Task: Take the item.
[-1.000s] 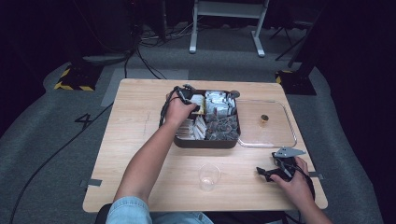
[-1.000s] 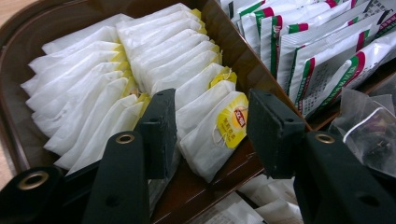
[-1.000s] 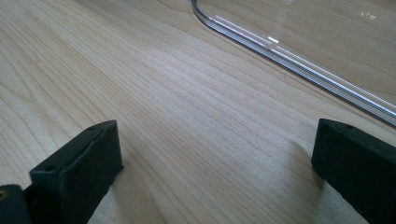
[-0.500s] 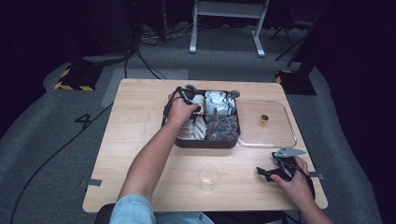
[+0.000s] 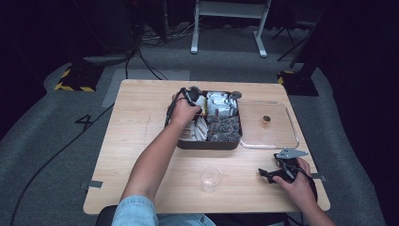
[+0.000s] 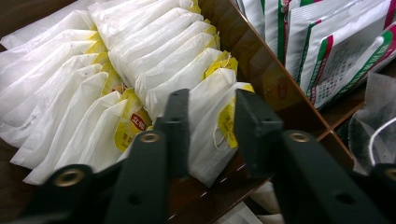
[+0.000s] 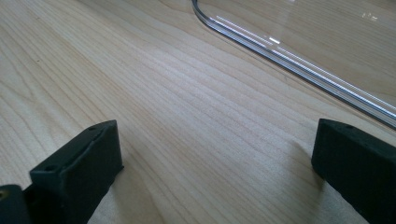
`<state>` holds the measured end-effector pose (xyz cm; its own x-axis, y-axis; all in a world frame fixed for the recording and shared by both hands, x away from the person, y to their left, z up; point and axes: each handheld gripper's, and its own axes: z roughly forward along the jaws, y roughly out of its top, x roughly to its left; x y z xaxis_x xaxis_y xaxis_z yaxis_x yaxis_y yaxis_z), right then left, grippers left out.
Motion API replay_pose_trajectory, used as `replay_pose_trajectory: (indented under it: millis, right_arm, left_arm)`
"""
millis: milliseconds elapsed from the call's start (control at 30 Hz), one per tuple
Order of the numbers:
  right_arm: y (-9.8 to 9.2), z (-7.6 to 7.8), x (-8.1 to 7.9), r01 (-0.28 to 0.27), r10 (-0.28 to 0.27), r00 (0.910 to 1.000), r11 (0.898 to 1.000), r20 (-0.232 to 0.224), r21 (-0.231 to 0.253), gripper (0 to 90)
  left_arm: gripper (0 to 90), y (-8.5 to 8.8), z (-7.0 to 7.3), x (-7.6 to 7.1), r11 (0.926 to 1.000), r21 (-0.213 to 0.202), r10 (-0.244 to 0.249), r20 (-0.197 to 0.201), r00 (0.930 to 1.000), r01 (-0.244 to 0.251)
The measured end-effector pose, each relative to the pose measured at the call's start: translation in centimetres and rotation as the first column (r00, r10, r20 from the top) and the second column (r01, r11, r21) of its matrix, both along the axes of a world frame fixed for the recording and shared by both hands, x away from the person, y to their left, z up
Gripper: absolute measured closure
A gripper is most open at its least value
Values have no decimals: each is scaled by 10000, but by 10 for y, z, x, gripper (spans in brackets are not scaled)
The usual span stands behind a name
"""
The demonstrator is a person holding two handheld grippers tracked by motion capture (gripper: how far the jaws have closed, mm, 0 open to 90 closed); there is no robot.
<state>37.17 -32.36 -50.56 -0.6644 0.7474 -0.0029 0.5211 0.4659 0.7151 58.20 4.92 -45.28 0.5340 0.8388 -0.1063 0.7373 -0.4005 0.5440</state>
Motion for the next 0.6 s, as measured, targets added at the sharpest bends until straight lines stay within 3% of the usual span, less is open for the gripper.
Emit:
replay_pose_trajectory:
  millis: [100,267,600]
  right_arm:
    - [0,0,0,1,-1,10000,10000,0,0,16]
    - [0,0,0,-1,1,10000,10000,0,-1,16]
    - [0,0,0,-4,4,10000,10000,1,3,16]
  left_arm:
    - [803,-3,0,0,9990,355,-268,-1,9996,267]
    - [865,-6,-1,-1,9973,547,-486,-84,9988,490]
    - [900,-2,7,-3,9968,378,-705,0,9975,705]
